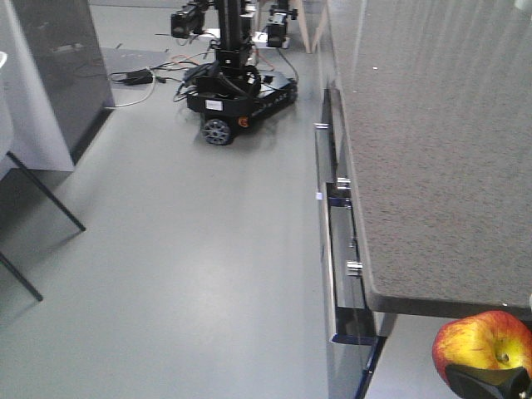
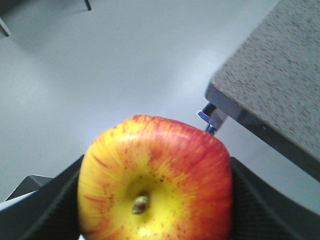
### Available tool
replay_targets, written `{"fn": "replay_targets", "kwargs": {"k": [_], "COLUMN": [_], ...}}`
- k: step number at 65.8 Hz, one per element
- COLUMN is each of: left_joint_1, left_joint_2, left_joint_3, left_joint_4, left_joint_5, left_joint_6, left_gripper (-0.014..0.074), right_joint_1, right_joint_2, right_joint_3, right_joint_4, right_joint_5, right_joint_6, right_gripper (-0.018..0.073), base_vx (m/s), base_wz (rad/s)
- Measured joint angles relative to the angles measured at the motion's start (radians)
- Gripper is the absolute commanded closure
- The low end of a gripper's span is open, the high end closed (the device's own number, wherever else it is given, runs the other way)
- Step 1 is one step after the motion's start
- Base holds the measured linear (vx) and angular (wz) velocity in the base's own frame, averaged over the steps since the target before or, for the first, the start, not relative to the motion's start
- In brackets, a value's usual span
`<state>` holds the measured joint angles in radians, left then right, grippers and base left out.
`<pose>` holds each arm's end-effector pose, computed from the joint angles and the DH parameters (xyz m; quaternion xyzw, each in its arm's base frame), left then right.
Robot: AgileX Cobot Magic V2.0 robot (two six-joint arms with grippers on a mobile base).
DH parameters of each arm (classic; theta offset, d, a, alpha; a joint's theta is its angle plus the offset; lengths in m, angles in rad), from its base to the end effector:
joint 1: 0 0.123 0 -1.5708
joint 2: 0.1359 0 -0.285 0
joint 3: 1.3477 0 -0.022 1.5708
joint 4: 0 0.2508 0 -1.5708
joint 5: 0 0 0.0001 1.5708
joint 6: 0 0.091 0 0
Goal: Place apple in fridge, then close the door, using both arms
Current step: 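Hold the apple in the right gripper while the base turns away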
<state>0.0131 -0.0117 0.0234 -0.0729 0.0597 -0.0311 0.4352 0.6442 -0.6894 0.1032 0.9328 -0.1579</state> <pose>0.0566 0.0003 0.2005 -0.0395 0.7003 -0.0339 0.7119 0.0933 0.0517 0.3134 -0.2581 0.8889 0.1013 0.3647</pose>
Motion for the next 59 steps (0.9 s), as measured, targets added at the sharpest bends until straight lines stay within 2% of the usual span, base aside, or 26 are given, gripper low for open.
{"fn": "replay_targets", "kwargs": {"k": [59], "left_joint_1": [0.000], "left_joint_2": [0.000], "left_joint_3": [0.000], "left_joint_4": [0.000], "left_joint_5": [0.000], "left_joint_6": [0.000], "left_gripper": [0.0602], "right_joint_1": [0.000], "right_joint_2": [0.000], "right_joint_3": [0.000], "right_joint_4": [0.000], "right_joint_5": [0.000], "right_joint_6": [0.000], "right_gripper": [0.0202], "base_vx": [-0.01], "base_wz": [0.42]}}
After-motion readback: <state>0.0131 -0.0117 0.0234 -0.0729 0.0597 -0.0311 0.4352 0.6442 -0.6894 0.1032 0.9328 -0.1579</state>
